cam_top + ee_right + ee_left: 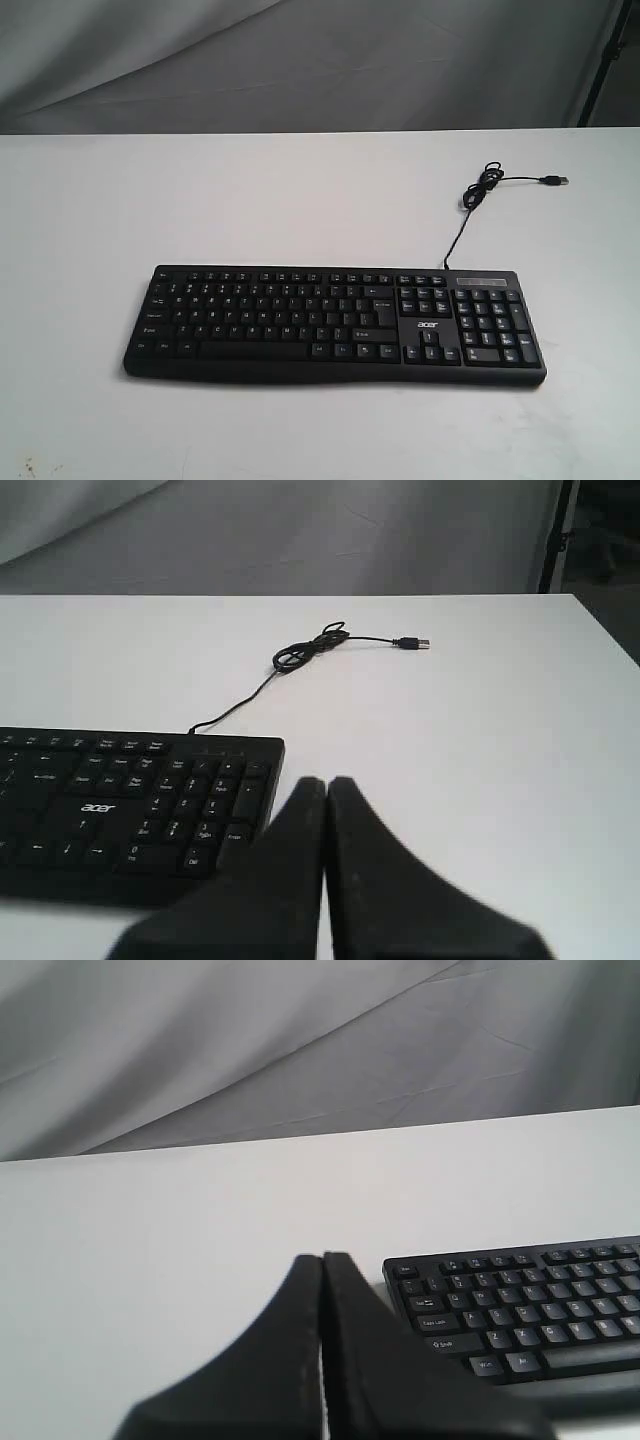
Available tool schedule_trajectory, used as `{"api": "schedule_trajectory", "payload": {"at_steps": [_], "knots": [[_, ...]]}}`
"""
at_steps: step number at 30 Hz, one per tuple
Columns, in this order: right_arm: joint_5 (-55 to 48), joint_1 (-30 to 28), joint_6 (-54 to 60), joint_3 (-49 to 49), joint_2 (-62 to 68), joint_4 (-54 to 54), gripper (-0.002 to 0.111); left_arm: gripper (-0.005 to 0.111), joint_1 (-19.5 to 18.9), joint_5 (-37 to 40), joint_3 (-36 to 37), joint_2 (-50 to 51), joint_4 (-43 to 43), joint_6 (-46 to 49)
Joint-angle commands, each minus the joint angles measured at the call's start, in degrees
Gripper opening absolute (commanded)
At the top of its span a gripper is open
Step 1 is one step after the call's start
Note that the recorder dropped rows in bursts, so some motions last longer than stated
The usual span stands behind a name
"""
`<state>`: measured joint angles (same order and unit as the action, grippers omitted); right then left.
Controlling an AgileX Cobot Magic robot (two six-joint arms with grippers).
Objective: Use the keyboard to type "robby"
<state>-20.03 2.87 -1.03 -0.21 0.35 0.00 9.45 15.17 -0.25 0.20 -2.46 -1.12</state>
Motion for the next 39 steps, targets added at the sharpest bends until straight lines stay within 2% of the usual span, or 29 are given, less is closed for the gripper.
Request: {"api": "schedule_trajectory", "payload": {"at_steps": [1, 19, 31, 33, 36, 39], "knots": [[-0.04, -0.35, 0.42, 0.21, -0.35, 0.00, 0.000, 0.000, 0.36, -0.31, 0.25, -0.20, -0.27, -0.16], [0.43, -0.35, 0.58, 0.21, -0.35, 0.00, 0.000, 0.000, 0.36, -0.31, 0.25, -0.20, -0.27, -0.16], [32.11, -0.35, 0.55, 0.21, -0.35, -0.89, 0.000, 0.000, 0.36, -0.31, 0.25, -0.20, -0.27, -0.16], [37.43, -0.35, -1.86, 0.21, -0.35, -0.89, 0.000, 0.000, 0.36, -0.31, 0.25, -0.20, -0.27, -0.16], [44.17, -0.14, -11.15, 0.21, -0.35, -0.89, 0.000, 0.000, 0.36, -0.31, 0.25, -0.20, -0.27, -0.16], [48.37, -0.14, -13.40, 0.21, -0.35, -0.89, 0.000, 0.000, 0.36, -0.31, 0.25, -0.20, -0.27, -0.16]]}}
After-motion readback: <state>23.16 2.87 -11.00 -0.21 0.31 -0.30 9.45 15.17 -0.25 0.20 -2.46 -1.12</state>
